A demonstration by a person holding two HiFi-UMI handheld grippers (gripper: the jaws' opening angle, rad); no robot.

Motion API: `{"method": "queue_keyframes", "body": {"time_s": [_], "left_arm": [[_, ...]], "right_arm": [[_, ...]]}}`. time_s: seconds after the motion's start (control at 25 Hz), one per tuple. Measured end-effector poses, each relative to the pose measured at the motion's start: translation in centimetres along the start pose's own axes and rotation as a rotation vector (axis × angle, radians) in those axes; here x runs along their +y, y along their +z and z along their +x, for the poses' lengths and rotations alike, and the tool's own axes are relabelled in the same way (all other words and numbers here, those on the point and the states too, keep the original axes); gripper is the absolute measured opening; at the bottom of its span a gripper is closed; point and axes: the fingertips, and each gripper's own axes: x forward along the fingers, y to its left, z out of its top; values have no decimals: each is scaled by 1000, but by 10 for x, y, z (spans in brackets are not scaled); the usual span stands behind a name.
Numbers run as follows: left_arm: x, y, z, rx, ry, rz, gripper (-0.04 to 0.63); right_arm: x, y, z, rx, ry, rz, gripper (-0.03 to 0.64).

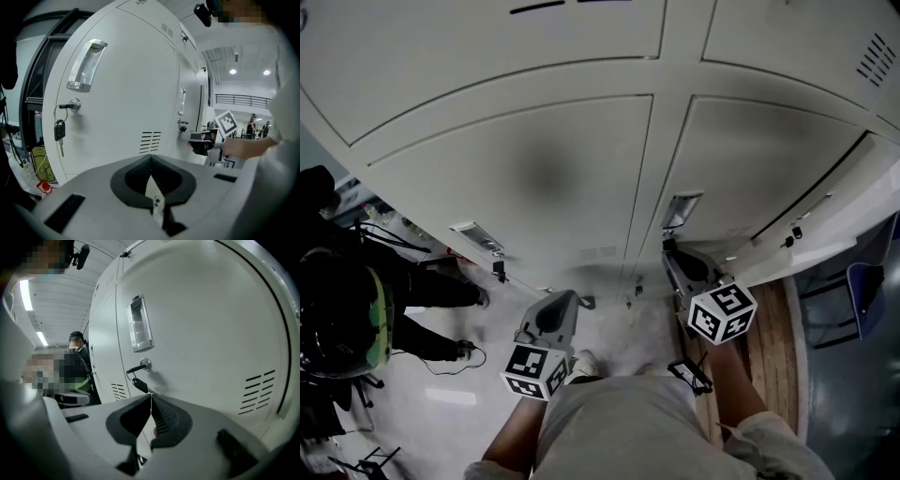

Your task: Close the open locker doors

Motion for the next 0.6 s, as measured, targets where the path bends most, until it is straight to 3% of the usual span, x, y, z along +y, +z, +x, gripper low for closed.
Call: {"method": "queue_keyframes", "body": {"time_s": [0.6], "left_arm": [[-42, -4, 14, 22, -126, 42, 14]], "right_arm": [[7, -19, -58, -12, -74, 36, 28]]}}
